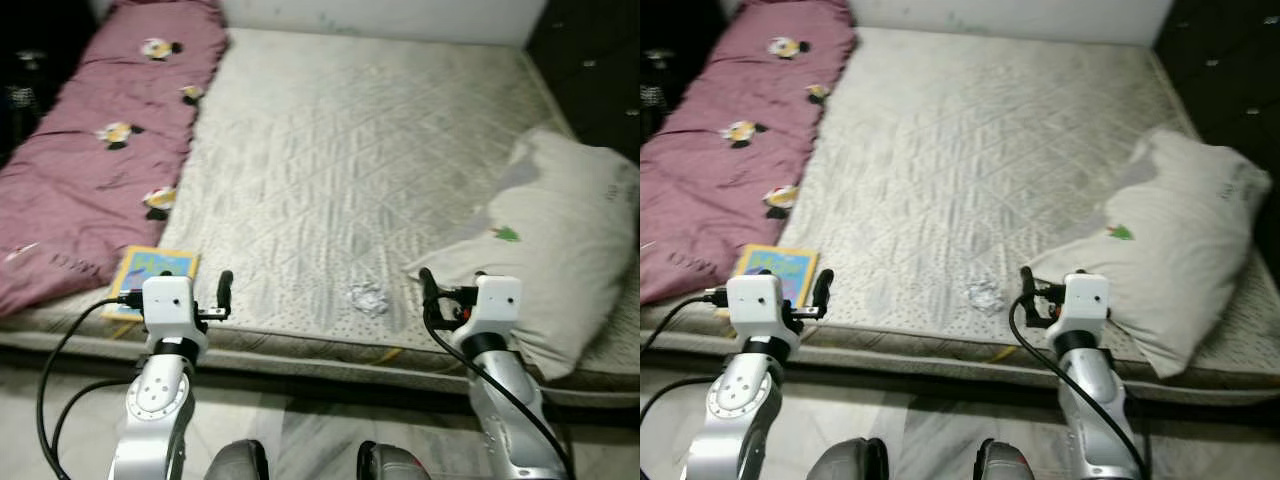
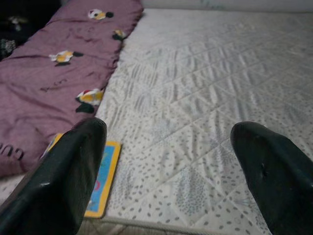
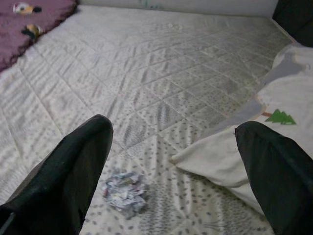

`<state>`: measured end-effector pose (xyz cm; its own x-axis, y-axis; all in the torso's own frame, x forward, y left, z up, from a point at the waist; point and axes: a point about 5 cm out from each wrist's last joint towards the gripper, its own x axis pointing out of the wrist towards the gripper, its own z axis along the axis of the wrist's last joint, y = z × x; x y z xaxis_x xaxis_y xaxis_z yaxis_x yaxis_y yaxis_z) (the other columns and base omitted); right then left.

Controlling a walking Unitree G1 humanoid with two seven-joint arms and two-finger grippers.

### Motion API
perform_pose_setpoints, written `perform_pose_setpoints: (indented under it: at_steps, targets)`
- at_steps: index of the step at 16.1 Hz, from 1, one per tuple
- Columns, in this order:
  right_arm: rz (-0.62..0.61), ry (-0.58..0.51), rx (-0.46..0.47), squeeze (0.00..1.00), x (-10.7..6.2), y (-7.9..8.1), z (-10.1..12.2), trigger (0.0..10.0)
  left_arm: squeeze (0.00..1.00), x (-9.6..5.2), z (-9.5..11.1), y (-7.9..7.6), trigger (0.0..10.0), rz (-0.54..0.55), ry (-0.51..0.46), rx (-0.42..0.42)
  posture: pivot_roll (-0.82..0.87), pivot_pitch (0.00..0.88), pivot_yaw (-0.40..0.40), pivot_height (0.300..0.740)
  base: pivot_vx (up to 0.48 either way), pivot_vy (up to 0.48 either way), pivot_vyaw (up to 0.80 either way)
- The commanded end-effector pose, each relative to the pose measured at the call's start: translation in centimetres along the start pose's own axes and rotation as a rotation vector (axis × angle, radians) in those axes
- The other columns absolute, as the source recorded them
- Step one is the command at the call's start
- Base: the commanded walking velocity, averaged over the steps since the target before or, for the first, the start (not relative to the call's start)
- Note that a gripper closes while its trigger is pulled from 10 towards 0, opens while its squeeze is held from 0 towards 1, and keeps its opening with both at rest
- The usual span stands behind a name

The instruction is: Clean up the room

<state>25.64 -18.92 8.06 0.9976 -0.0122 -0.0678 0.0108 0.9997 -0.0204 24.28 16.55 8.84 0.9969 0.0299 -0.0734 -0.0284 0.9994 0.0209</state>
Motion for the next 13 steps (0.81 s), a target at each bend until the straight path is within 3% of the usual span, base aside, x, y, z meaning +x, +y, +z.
perform_pose_setpoints:
  at_steps: [1,3,9,13]
  targets:
    - [-0.004,-0.004,0.008,0.00,-0.27,-0.11,0.21,10.0,0.00,-0.25,0.06,-0.07,10.0,-0.011,0.007,0.002,0.01,0.175,-0.003,0.740,0.000,0.000,0.00]
    - [0.002,0.011,0.052,0.00,-0.30,0.01,0.04,10.0,0.00,-0.24,0.17,-0.36,10.0,-0.046,0.003,-0.015,0.01,0.176,-0.002,0.740,0.000,0.000,0.00]
    - [0.007,0.015,0.057,0.00,-0.28,-0.01,0.12,10.0,0.00,-0.16,0.30,-0.51,10.0,-0.067,0.001,-0.027,0.01,0.174,0.000,0.740,0.000,0.000,-0.80]
    - [0.012,0.016,0.062,0.00,-0.21,0.03,0.12,10.0,0.00,-0.16,0.31,-0.62,10.0,-0.073,-0.001,-0.031,0.01,0.171,-0.001,0.740,0.266,0.000,-0.43]
